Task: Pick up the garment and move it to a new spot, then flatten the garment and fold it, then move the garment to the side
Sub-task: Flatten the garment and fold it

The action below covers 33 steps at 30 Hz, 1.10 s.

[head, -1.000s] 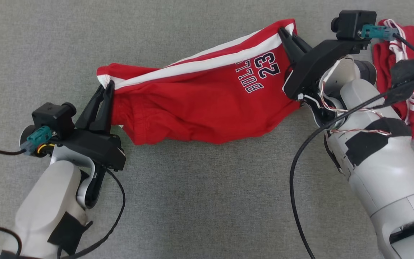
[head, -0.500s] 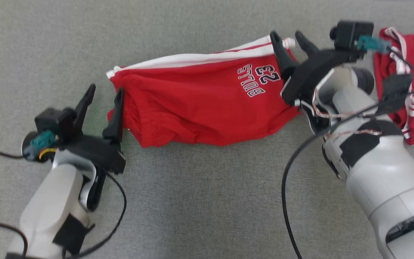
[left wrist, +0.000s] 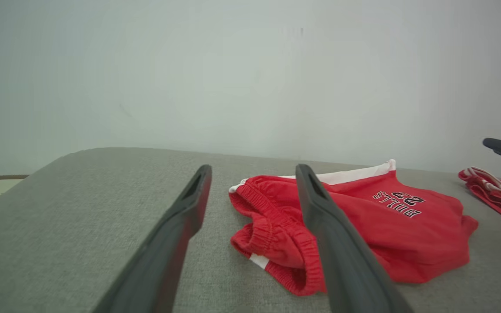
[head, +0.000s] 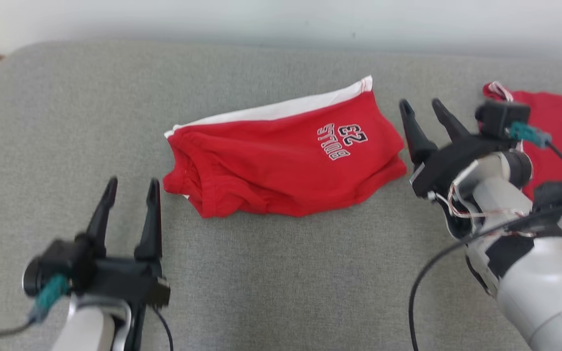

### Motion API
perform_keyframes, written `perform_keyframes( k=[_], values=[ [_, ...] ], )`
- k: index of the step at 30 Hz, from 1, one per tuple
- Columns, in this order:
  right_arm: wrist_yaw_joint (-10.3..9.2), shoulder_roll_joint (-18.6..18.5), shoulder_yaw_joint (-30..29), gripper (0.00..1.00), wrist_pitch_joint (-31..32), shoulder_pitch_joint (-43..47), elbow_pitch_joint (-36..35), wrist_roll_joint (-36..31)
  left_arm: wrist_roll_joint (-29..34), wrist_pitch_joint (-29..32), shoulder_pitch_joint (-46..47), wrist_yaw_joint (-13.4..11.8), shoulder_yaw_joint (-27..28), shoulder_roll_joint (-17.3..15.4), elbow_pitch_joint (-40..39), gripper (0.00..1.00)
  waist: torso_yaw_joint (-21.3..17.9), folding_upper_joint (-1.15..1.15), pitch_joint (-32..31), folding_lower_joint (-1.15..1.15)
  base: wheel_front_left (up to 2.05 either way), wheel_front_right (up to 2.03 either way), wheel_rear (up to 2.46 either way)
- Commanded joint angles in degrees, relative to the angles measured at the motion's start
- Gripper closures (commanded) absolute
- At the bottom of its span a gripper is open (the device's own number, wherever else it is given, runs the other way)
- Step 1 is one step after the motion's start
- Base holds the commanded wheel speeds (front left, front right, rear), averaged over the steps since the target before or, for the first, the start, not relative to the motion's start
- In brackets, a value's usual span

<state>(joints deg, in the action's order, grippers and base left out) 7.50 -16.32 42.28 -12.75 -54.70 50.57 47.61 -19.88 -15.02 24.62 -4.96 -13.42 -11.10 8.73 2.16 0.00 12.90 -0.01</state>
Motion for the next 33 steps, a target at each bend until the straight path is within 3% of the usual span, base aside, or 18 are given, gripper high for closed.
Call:
perform_keyframes(
  k=[1, 8, 14, 23, 33],
  values=[
    [-0.01, -0.53, 0.19, 0.00, -0.86, 2.00, -0.24, -0.72, 1.55, -0.23, -3.22, -0.52, 1.22, 0.31, -2.35, 0.00, -0.10, 0.00, -2.40, 0.01, 0.00, 0.00, 0.00],
    [-0.01, -1.00, -1.63, 0.00, -2.03, 6.82, -0.86, -1.67, 5.37, -0.23, -11.68, -1.72, 4.77, 3.12, -10.25, 0.00, -0.20, 0.00, -4.96, 0.01, 0.00, 0.00, 0.00],
    [-0.01, -1.71, -8.51, 0.00, -2.41, 14.97, -4.17, -4.29, 8.69, -0.24, -19.26, -2.36, 5.95, 6.03, -16.57, 0.00, 1.37, 0.00, -7.70, 0.01, 0.00, 0.00, 0.00],
    [-0.01, 0.20, -18.33, 0.00, -2.41, 25.81, -10.44, -10.39, 10.46, -0.23, -24.13, -2.29, 7.04, 7.36, -17.97, 0.00, 2.44, 0.00, -9.32, 0.01, 0.00, 0.00, 0.00],
    [0.00, 2.09, -25.68, 0.00, 0.29, 25.42, -13.11, -16.82, 10.64, -0.23, -23.77, -1.46, 6.68, 7.97, -17.81, 0.00, 4.65, 0.00, -9.12, 0.01, 0.00, 0.00, 0.00]
  ],
)
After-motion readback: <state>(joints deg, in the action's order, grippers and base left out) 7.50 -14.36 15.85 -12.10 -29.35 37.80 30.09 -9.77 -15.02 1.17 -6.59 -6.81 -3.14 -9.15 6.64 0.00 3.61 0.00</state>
